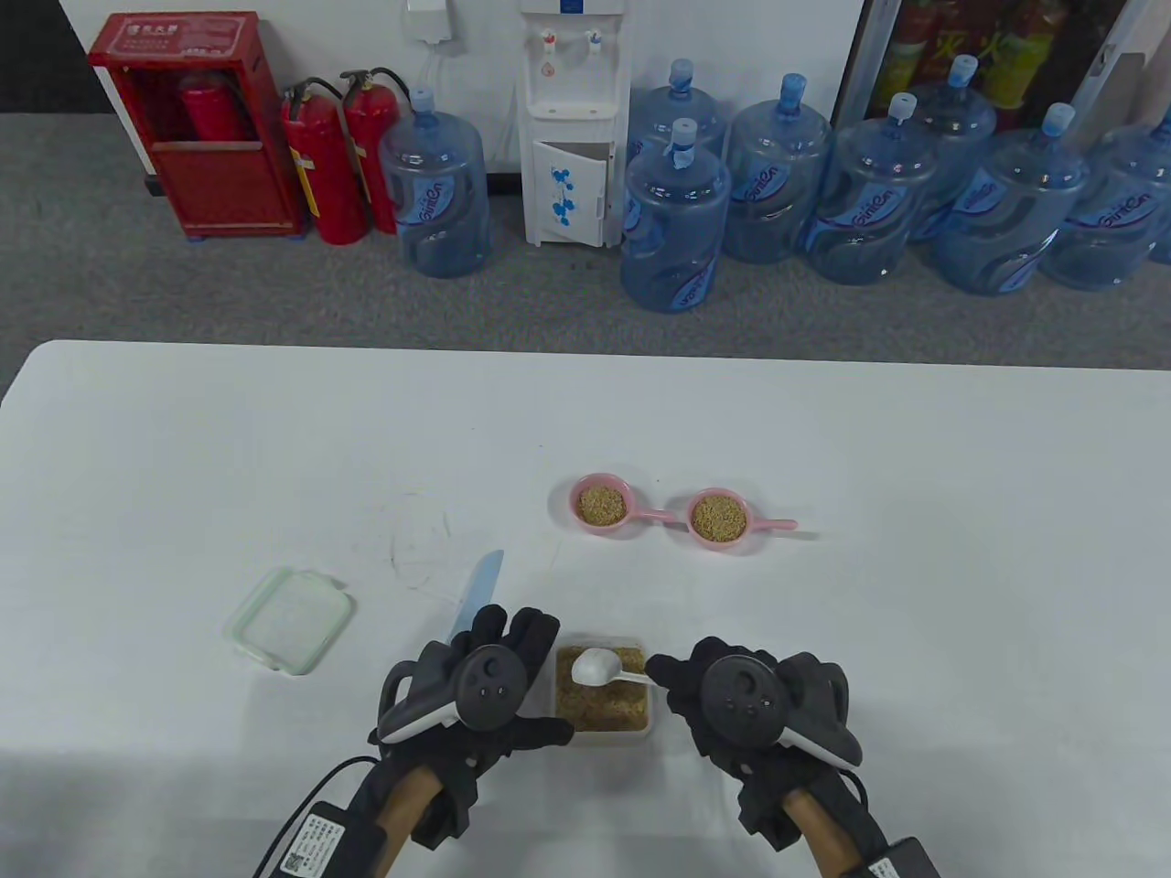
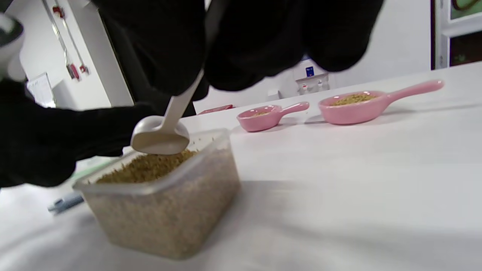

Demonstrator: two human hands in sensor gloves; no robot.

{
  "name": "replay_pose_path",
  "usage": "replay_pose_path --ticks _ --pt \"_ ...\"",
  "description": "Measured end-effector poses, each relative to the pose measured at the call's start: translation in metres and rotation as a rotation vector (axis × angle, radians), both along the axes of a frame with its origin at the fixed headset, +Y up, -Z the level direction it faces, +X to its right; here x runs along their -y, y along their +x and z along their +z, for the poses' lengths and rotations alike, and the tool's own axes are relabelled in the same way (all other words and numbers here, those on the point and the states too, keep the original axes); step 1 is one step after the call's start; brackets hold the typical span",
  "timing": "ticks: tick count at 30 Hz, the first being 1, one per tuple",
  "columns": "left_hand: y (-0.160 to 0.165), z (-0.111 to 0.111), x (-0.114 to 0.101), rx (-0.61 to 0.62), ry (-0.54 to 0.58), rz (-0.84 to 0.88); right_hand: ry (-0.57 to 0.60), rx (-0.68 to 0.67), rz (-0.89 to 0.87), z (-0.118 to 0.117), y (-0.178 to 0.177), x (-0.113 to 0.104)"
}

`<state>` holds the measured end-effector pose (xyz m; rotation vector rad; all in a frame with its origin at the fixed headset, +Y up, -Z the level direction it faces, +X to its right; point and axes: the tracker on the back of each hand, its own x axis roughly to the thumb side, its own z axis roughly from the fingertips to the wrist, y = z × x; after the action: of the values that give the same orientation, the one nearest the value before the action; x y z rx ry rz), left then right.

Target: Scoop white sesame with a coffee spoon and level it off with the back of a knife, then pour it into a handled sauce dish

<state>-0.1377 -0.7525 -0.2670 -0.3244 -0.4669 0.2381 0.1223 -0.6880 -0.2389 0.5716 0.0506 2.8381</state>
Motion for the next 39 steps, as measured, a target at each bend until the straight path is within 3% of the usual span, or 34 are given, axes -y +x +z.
replay_pose_path --ticks 7,13,19,28,37,39 --pt "0.007 -0.001 0.006 0.010 -0.023 -0.005 0.044 -0.011 0.089 0.003 -0.008 0.012" --pt "0.008 -0.002 0.005 0.010 -0.030 -0.025 -0.022 -0.005 0.108 0.004 -0.007 0.015" --pt "0.008 -0.001 0.005 0.009 -0.023 -0.031 -0.183 0.003 -0.030 0.001 -0.004 0.018" --pt "0.008 0.000 0.005 0.006 -0.025 -0.026 -0.453 0.127 -0.302 -0.012 0.012 0.038" --pt "0.008 0.000 0.004 0.007 -0.025 -0.030 -0.827 0.231 -0.635 -0.024 0.034 0.075" --pt "0.008 0.000 0.005 0.006 -0.026 -0.028 -0.850 0.241 -0.668 -0.025 0.037 0.078"
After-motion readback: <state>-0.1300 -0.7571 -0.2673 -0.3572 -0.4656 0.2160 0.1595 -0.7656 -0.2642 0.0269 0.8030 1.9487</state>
